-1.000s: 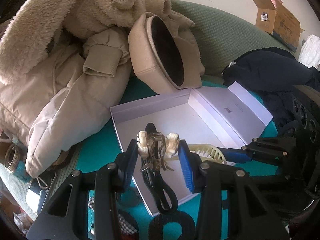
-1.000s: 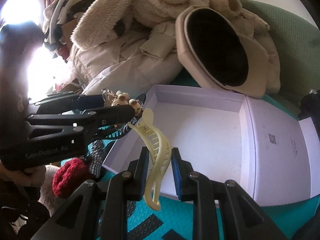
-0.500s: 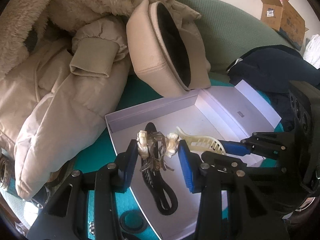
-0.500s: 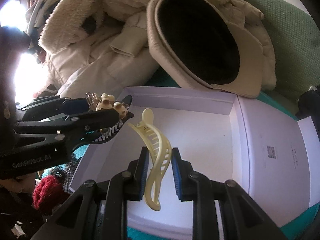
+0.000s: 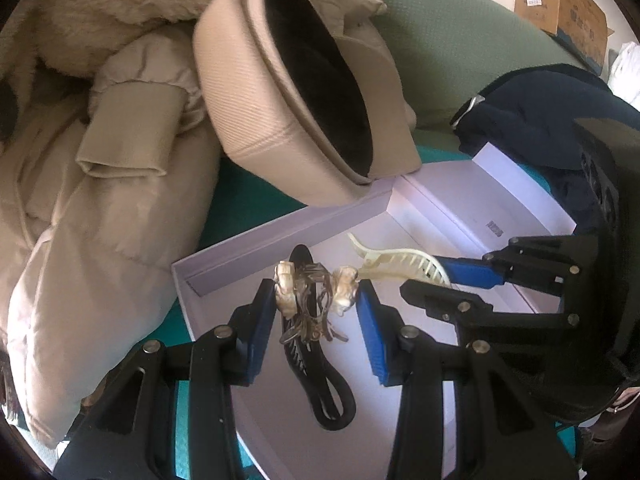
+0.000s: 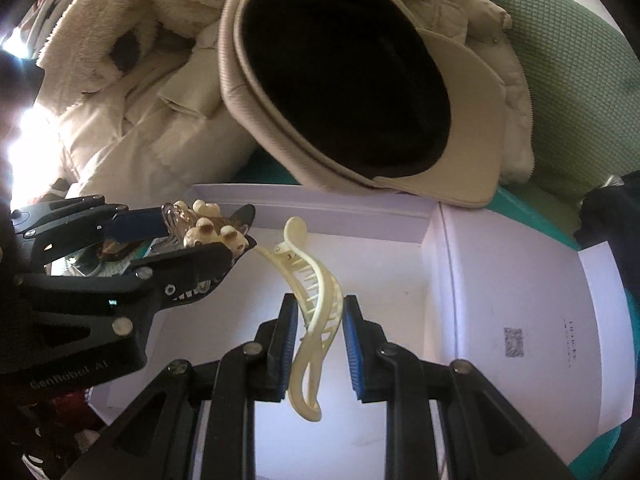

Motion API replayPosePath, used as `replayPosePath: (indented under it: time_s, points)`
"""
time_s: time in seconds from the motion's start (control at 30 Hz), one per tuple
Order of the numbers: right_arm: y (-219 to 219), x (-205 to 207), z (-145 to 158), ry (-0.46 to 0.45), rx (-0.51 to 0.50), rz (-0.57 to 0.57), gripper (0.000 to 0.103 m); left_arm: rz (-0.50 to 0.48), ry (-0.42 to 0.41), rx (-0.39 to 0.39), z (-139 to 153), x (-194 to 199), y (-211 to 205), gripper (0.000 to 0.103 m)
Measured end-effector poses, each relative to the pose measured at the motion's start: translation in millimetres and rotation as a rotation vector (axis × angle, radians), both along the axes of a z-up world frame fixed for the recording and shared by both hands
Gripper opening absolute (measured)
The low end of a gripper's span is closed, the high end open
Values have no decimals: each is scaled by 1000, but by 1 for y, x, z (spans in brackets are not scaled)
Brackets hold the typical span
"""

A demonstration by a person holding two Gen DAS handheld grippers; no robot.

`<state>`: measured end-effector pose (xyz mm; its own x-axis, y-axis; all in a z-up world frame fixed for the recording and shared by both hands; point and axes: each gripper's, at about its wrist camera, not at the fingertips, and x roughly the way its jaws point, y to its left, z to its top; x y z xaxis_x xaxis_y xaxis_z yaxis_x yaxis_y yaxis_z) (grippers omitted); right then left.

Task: Organize objects
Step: 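Lower both clips into the white box and open both tools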

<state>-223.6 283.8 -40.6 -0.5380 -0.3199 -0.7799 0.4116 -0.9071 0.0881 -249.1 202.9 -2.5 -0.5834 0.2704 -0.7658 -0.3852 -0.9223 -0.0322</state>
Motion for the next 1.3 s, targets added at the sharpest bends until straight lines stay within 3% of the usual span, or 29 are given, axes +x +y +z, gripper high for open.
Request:
replayPosePath:
  time_s: [0.13,0.4,0.67,0.8,1.03,1.3]
  points:
    - [3,-8,-6,-6,23,-20,22,19,-16,-33,-9,-10,5,39]
    - [2,-27,-16,-17,72,-41,22,28,-80,-27,-22,-30,7,39]
    - [-1,-28,-19,-36,89,-67,22,25,-77,-48,-33,-40,7,39]
    - [0,-26,-19,-41,115,-86,35,25,-89,-44,-34,-40,4,41]
    - [7,-14,-5,-27,109,-104,39,32,-55,-50,-29,-37,-1,51]
    - [13,3,16,8,106,-114,39,51,-37,-19,-19,-27,-6,51]
